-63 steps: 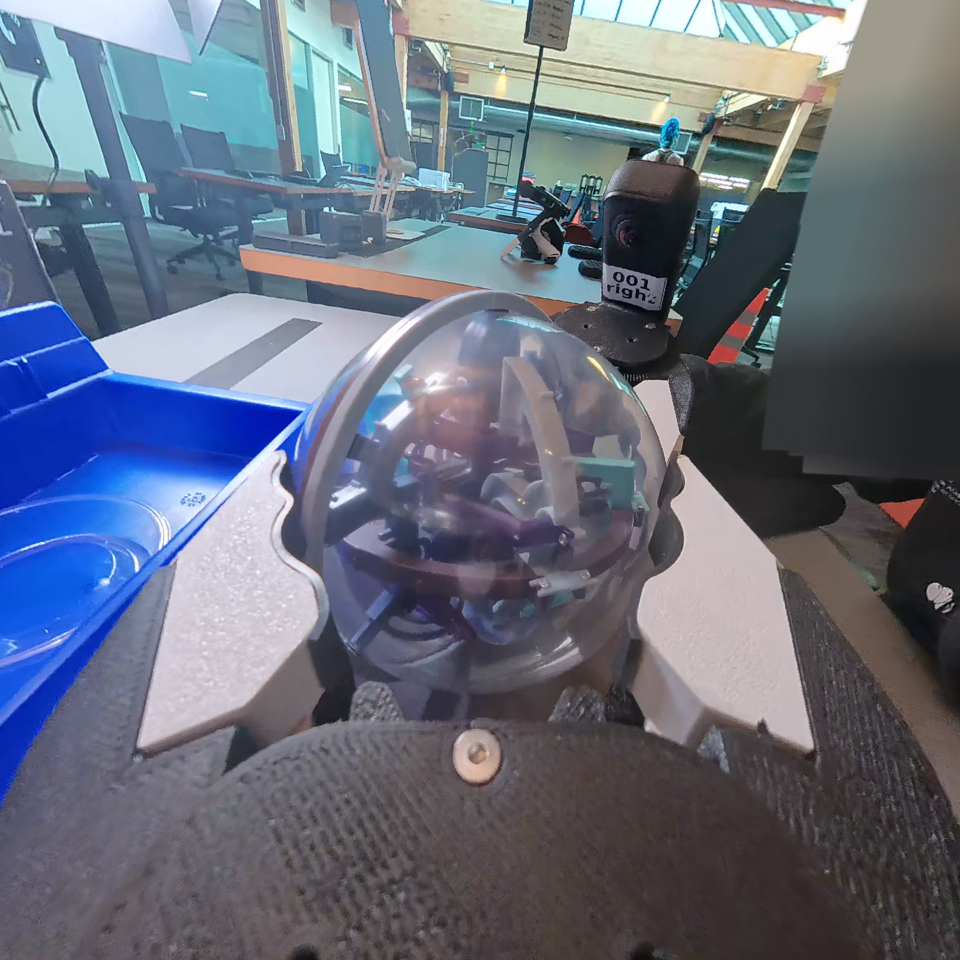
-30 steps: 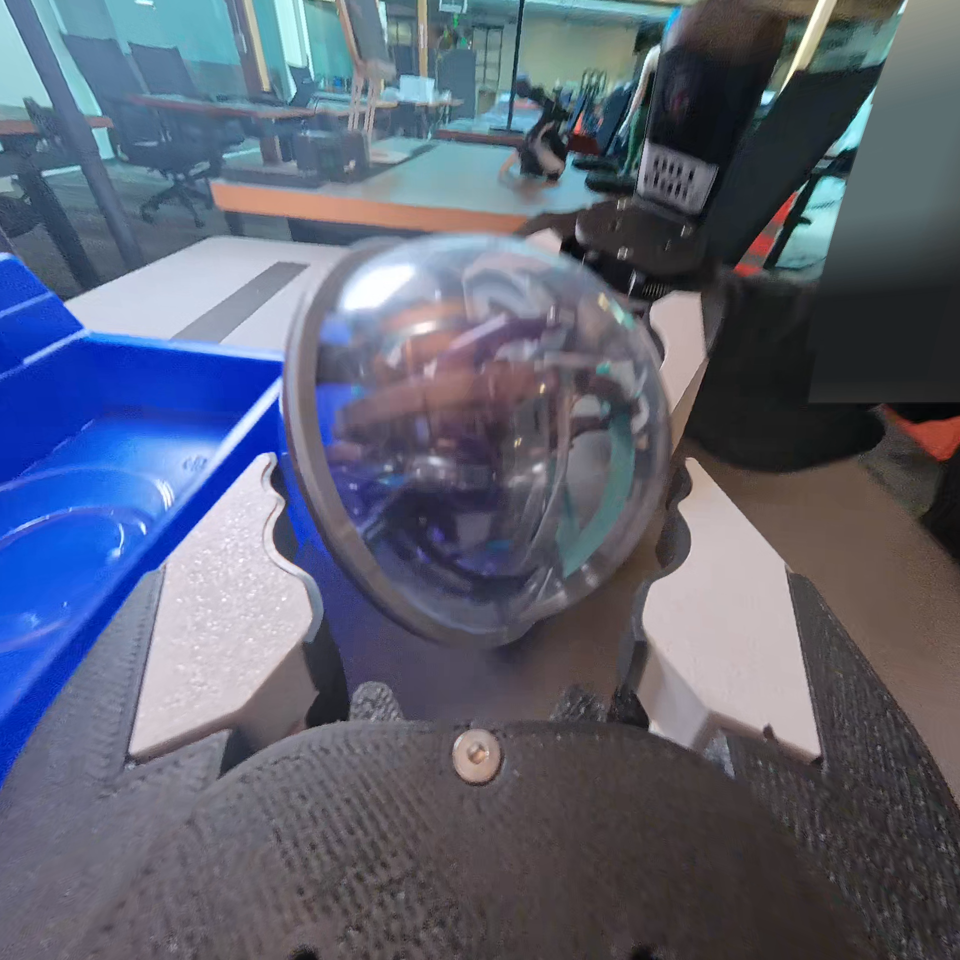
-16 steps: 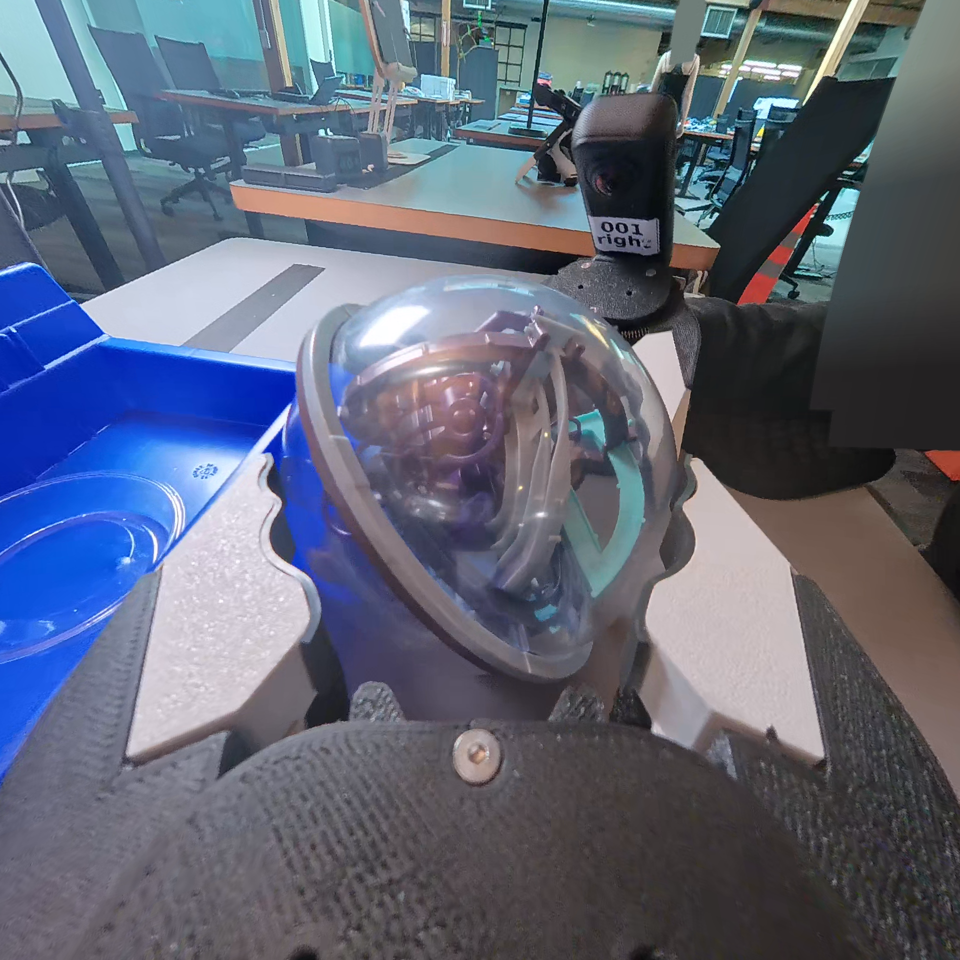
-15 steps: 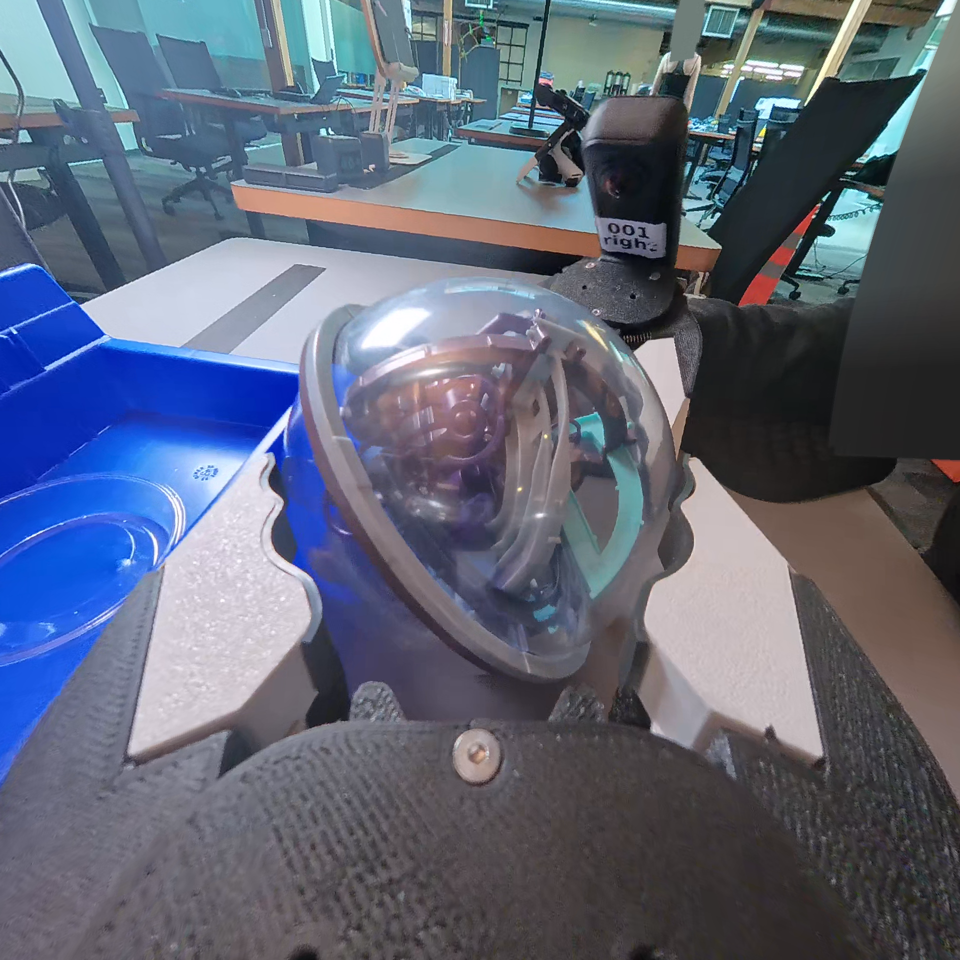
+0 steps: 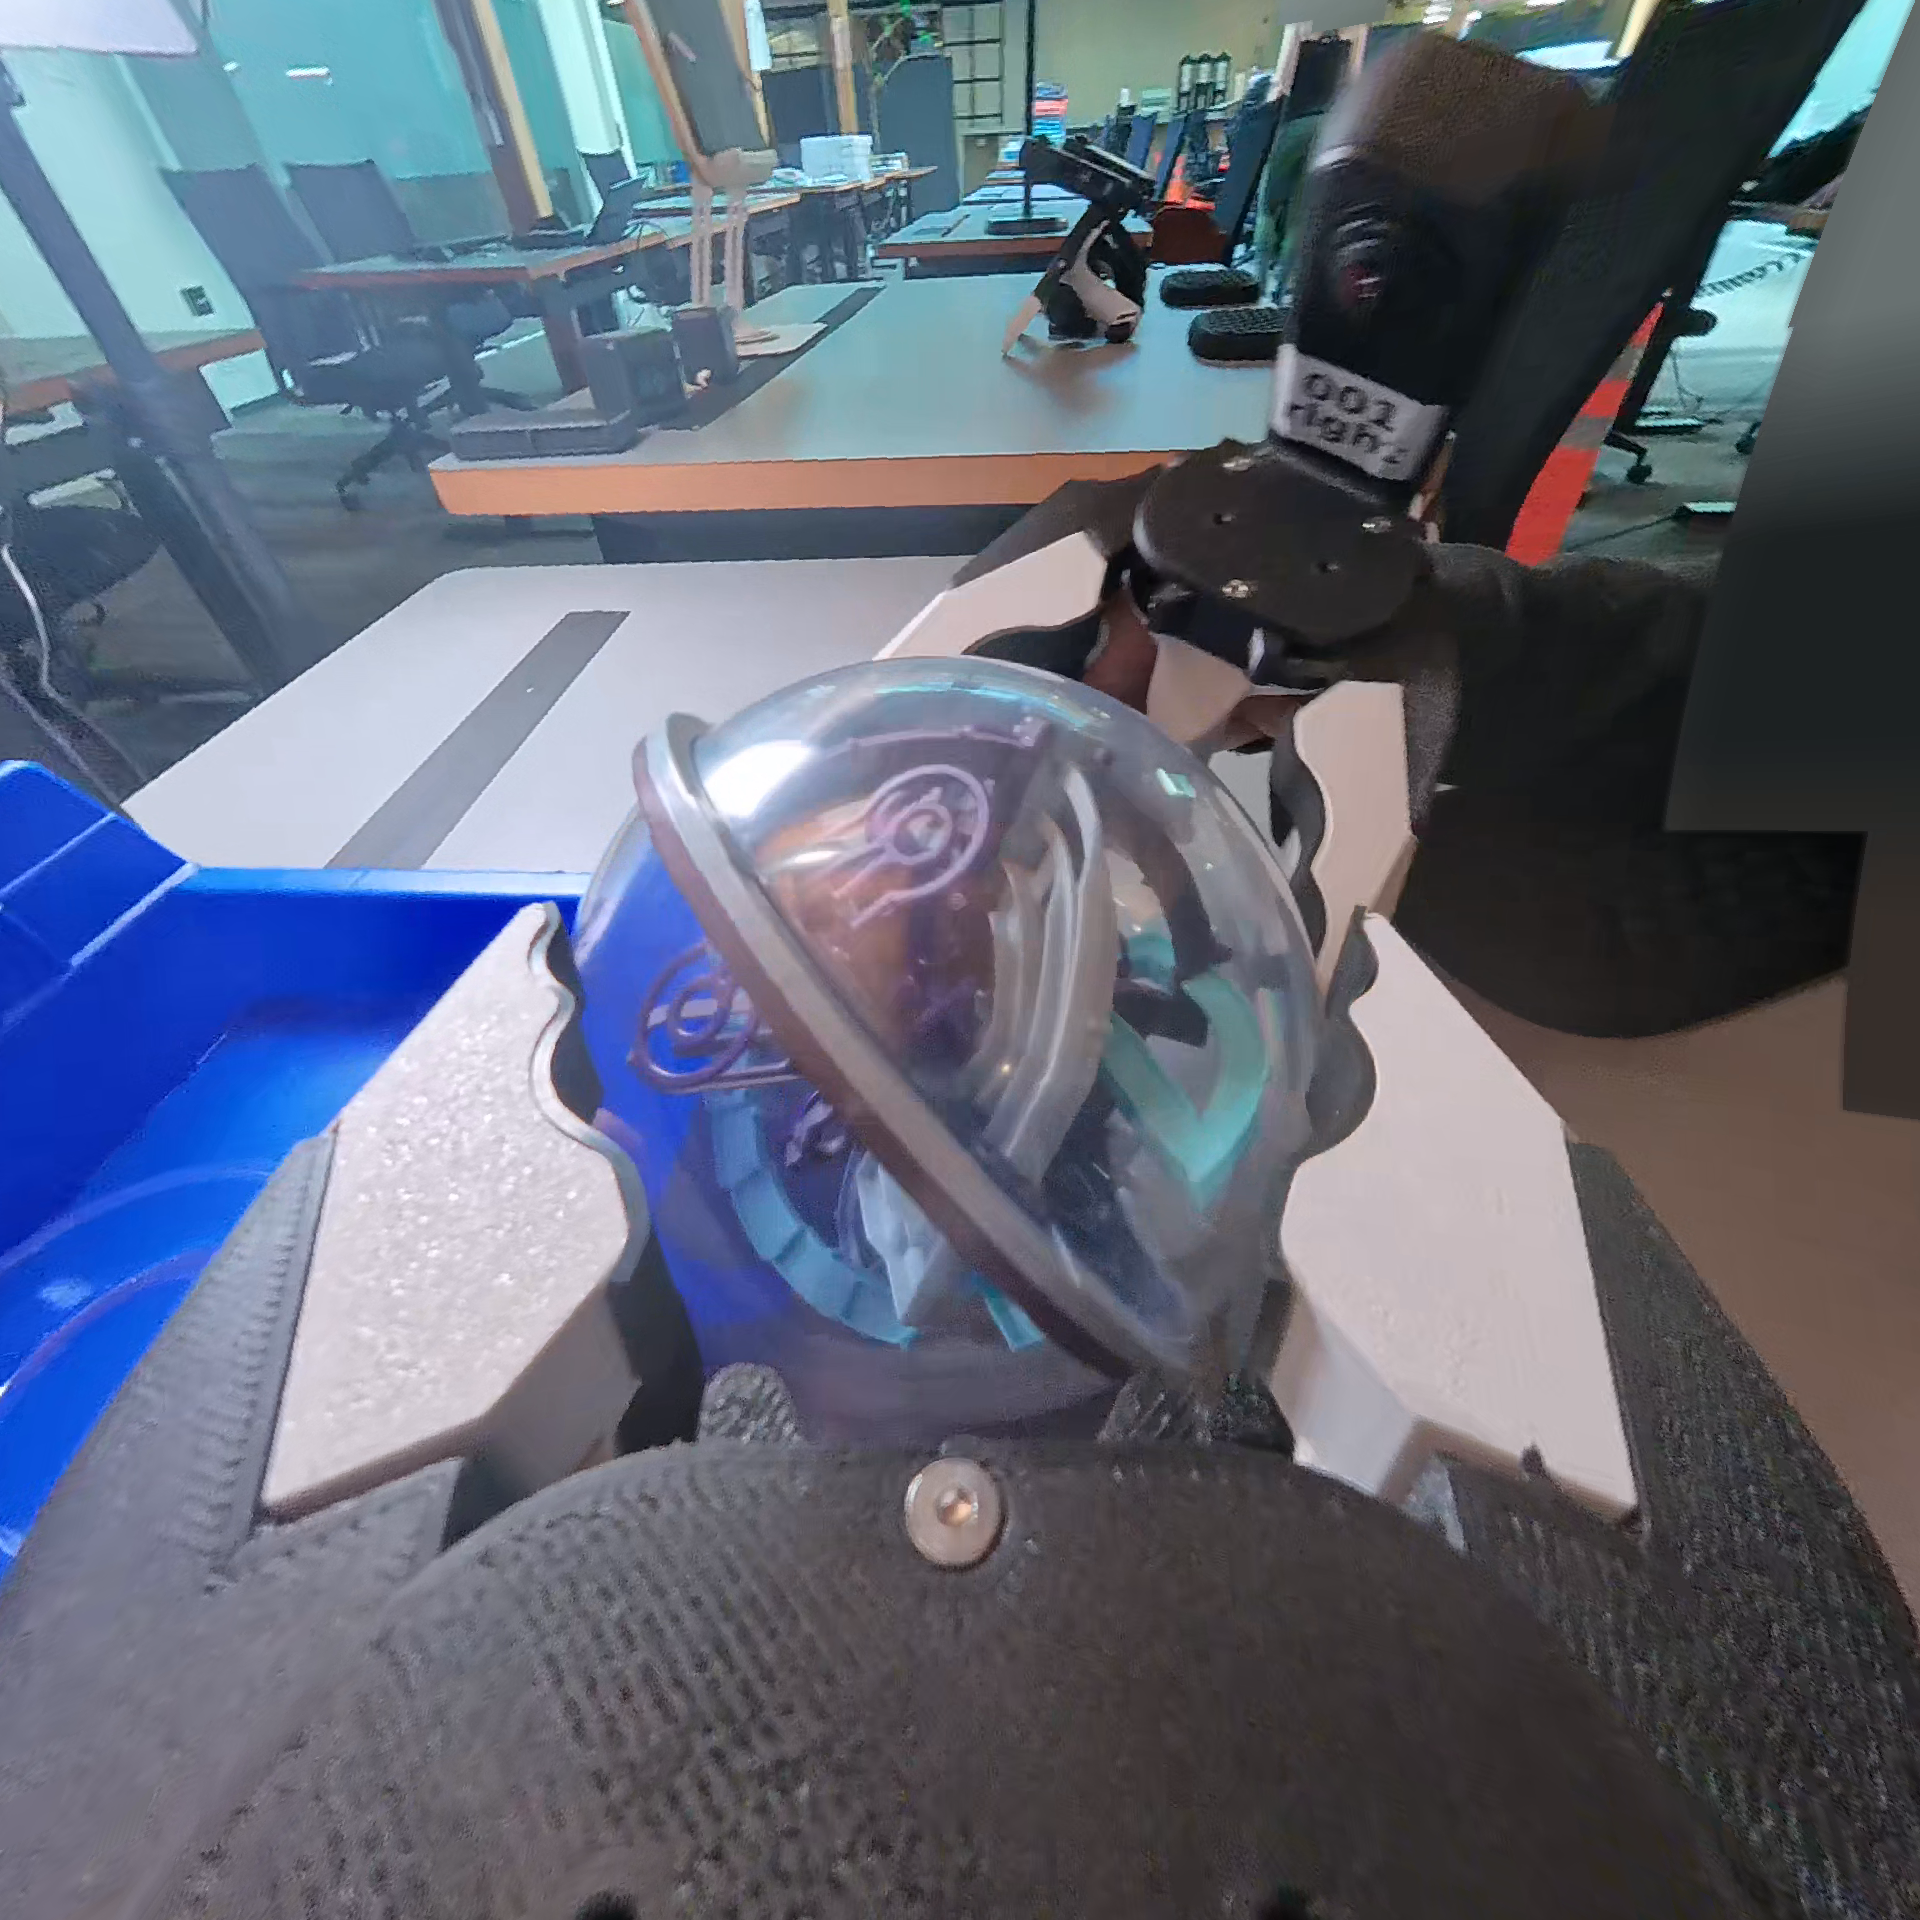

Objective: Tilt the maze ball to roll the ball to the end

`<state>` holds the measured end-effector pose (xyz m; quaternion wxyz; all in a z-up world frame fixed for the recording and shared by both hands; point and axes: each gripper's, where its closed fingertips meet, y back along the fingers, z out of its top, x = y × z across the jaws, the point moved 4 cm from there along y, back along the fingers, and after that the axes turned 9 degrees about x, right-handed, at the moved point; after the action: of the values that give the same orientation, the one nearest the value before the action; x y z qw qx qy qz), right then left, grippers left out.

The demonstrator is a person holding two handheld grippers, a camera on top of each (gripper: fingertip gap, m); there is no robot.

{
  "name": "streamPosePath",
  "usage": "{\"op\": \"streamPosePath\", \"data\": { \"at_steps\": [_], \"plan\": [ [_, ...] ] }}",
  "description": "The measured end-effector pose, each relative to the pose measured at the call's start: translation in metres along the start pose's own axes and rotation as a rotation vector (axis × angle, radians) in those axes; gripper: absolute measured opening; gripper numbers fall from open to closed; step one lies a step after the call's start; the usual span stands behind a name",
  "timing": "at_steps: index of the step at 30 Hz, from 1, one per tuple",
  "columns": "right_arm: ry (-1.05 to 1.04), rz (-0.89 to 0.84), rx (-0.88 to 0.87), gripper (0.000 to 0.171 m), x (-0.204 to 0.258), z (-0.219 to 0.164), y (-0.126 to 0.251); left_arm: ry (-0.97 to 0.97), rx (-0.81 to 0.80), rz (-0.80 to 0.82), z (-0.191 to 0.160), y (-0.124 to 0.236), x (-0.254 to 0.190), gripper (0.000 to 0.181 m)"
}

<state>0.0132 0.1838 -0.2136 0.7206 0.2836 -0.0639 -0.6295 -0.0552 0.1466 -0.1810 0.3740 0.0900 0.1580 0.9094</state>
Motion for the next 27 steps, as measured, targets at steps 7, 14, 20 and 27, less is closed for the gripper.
{"op": "streamPosePath", "data": {
  "at_steps": [7,14,20,27],
  "plan": [
    [-0.140,0.121,-0.050,0.138,0.000,-0.009,-0.004,-0.107,-0.082,-0.082,-0.028,0.023,-0.003,0.151],
    [-0.328,0.250,-0.106,0.140,0.000,-0.013,-0.009,-0.283,0.033,0.008,-0.047,0.004,0.003,0.159],
    [-0.564,0.441,-0.076,0.145,0.003,-0.017,-0.013,-0.092,-0.050,-0.084,-0.032,0.006,0.001,0.158],
    [-0.269,0.137,-0.048,0.146,-0.010,-0.001,0.011,-0.032,-0.033,-0.091,-0.030,0.004,0.003,0.156]
  ]
}}
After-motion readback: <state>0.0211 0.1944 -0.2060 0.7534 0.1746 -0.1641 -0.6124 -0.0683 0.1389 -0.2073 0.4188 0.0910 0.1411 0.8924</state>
